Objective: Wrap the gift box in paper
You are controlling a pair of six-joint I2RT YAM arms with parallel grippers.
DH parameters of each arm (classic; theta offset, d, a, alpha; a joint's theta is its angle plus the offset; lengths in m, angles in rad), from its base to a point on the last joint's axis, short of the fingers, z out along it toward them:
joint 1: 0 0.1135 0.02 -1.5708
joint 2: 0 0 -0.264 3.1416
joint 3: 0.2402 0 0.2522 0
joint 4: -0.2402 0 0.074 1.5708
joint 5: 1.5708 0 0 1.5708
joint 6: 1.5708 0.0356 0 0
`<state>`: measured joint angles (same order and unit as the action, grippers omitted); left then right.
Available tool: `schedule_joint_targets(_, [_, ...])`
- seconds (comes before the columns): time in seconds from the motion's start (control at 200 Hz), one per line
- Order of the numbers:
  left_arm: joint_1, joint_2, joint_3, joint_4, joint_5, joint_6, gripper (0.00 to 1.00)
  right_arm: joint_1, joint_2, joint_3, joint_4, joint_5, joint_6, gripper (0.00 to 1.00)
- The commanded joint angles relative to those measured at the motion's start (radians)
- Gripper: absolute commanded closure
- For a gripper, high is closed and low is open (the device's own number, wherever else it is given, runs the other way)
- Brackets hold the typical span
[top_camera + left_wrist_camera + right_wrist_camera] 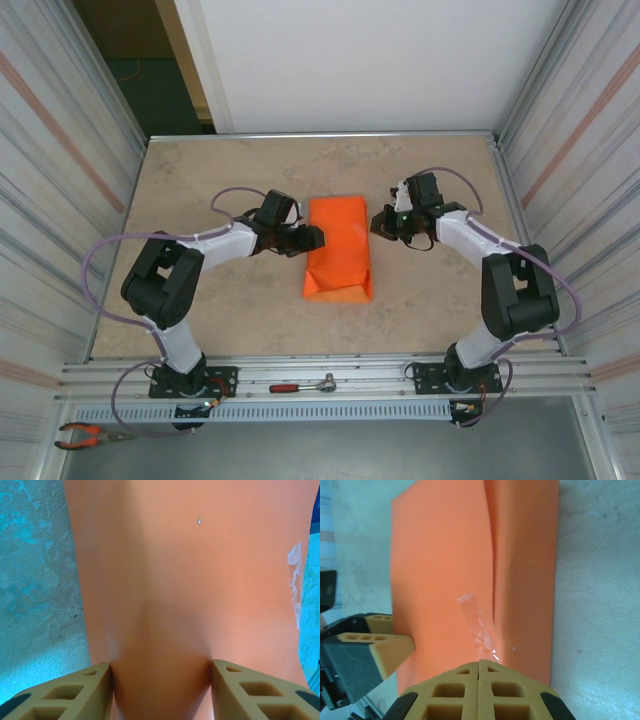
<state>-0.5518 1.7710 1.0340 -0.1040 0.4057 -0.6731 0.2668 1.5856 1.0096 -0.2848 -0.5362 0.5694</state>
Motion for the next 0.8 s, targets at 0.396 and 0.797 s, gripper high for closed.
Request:
schedule_joint_targets(0.396, [-0.008, 0.059, -0.04, -0.149, -0.096, 0.017, 0.5, 0.015, 0.043, -0.111, 0.083, -0.005, 0.04, 1.0])
schedule_joint_targets(0.797, [-0.014, 0.062, -0.041, -0.144, -0.096, 0.012, 0.5, 0.02, 0.076, -0.013, -0.015, -0.001, -0.013, 1.0])
